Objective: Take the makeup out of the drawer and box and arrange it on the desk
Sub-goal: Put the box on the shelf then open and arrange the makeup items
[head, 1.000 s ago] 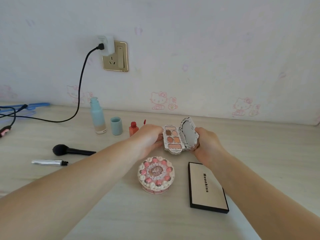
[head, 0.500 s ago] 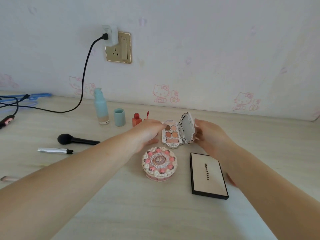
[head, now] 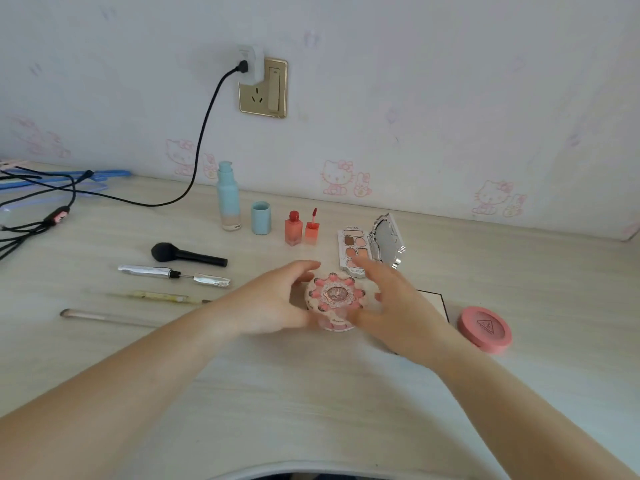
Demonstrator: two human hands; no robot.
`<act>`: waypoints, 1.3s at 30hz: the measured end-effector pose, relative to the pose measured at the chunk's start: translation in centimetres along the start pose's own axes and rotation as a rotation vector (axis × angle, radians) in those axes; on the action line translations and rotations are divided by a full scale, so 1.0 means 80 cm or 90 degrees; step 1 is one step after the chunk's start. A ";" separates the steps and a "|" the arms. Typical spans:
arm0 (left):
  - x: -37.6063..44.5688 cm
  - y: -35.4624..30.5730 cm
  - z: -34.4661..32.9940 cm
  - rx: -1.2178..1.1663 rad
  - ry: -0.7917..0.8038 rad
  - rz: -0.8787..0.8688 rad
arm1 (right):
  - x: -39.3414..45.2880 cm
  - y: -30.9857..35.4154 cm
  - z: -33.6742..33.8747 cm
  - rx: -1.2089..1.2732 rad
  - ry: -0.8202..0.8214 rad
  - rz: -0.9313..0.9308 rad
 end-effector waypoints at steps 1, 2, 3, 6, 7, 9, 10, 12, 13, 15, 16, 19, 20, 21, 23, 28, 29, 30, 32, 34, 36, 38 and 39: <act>0.001 -0.003 -0.003 0.037 -0.004 -0.006 | 0.002 0.004 -0.009 -0.049 0.018 -0.004; 0.002 -0.005 -0.005 0.066 -0.012 -0.010 | 0.003 0.008 -0.015 -0.076 0.033 -0.009; 0.003 -0.005 -0.006 0.084 -0.025 -0.014 | 0.004 0.010 -0.019 -0.085 0.043 -0.016; 0.005 -0.002 -0.007 0.098 -0.059 -0.035 | 0.006 0.013 -0.022 -0.093 0.043 -0.035; 0.005 0.000 -0.006 0.091 -0.063 -0.045 | 0.006 0.013 -0.021 -0.086 0.039 -0.042; 0.001 0.001 -0.001 0.047 -0.069 -0.063 | 0.005 0.014 -0.016 -0.023 0.034 -0.042; -0.002 -0.002 0.004 0.000 -0.076 -0.077 | 0.003 0.018 -0.010 0.034 0.024 -0.035; -0.012 -0.011 0.011 -0.182 -0.086 -0.132 | -0.003 0.026 0.007 0.135 -0.010 -0.030; -0.017 -0.018 0.013 -0.298 -0.089 -0.169 | -0.006 0.031 0.017 0.153 -0.029 -0.026; -0.024 -0.034 0.010 -0.519 -0.075 -0.225 | -0.015 0.047 0.031 0.154 -0.057 -0.004; -0.026 -0.042 0.005 -0.613 -0.062 -0.243 | -0.020 0.055 0.036 0.147 -0.072 0.014; -0.032 -0.058 -0.004 -0.821 -0.071 -0.277 | -0.039 0.076 0.048 0.085 -0.136 0.055; -0.035 -0.063 -0.007 -0.874 -0.071 -0.277 | -0.045 0.081 0.051 0.063 -0.154 0.065; -0.035 -0.064 -0.011 -0.907 -0.069 -0.267 | -0.050 0.085 0.051 0.044 -0.165 0.077; -0.037 -0.068 -0.022 -0.908 -0.047 -0.244 | -0.058 0.094 0.050 0.003 -0.167 0.099; -0.041 -0.084 -0.053 -0.867 0.054 -0.192 | -0.062 0.108 0.031 -0.036 -0.062 0.110; -0.041 -0.087 -0.058 -0.865 0.065 -0.185 | -0.063 0.109 0.028 -0.050 -0.045 0.105; -0.042 -0.090 -0.062 -0.863 0.073 -0.180 | -0.064 0.109 0.028 -0.059 -0.036 0.099; -0.040 -0.093 -0.067 -0.861 0.083 -0.189 | -0.067 0.105 0.033 -0.060 -0.048 0.089; -0.043 -0.102 -0.074 -0.873 0.092 -0.210 | -0.072 0.098 0.042 -0.068 -0.083 0.075; -0.046 -0.115 -0.086 -0.894 0.113 -0.229 | -0.076 0.090 0.048 -0.089 -0.113 0.057; -0.050 -0.129 -0.096 -0.911 0.129 -0.239 | -0.083 0.087 0.052 -0.121 -0.136 0.052; -0.050 -0.135 -0.100 -0.920 0.130 -0.241 | -0.087 0.087 0.053 -0.139 -0.149 0.054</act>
Point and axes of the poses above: each hand's wrist, its own x-axis towards the middle knuckle, its own z-axis out of the back of the hand, y = z × x, the point moved 9 cm from there along x, towards the middle knuckle, and after that the axes turned 11 degrees about y, right-handed, at the moved point
